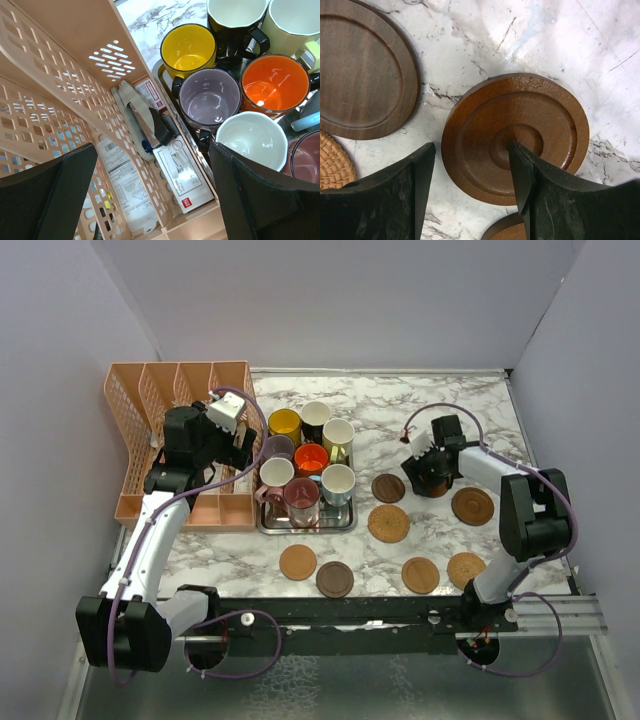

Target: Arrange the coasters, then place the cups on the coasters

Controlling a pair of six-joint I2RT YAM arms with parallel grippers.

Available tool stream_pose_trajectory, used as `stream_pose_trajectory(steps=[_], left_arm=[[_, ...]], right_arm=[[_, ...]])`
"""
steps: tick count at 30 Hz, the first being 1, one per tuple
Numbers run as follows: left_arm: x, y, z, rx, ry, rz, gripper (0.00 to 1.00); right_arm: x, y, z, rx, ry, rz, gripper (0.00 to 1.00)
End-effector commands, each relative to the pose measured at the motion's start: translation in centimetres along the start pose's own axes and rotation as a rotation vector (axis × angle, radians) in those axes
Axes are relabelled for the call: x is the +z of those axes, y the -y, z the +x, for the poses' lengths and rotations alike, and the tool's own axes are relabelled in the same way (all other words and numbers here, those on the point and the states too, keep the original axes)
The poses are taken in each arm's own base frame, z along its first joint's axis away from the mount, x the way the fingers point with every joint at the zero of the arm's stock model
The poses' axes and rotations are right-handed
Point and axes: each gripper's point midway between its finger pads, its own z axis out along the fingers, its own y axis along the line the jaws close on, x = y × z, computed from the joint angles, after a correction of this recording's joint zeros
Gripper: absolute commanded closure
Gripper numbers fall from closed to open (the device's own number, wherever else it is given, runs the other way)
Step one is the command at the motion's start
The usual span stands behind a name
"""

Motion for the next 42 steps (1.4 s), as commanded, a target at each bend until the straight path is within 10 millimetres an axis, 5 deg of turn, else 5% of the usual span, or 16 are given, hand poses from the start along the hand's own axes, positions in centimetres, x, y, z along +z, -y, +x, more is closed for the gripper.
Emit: stream_pose_trajectory(steps=[1,10,25,30,37,42], left_arm=[[-0.4,0.5,-1.4,0.008,0.042,0.023,0.01],[-0.6,0.5,-1.8,0.008,0.052,0.025,0.01],[-1.0,0.4,-2.0,0.014,0.053,0.015,0.01],[-1.2,0.4,-1.9,0.017,0.051,0.013,0.01],[-1.1,0.5,-1.8,0.018,0.050,0.018,0.01],[-1.0,0.6,-1.6,0.014,0.046,0.025,0.01]], right_arm=[[0.6,0.8,-1.4,-0.041,0.029,0.012,0.40],[2.6,2.2,-3.3,-0.083,0.035,0.006,0.44],[6.9,4.4,-11.4,-0.053,0.127,-0.048,0.49],[7.7,3.4,-13.3,-0.043,0.139,-0.074,0.50],[7.9,1.8,-13.9,-0.057,0.137,-0.108,0.50],[6.9,2.9,-14.3,-0.053,0.149,-0.043,0.47]])
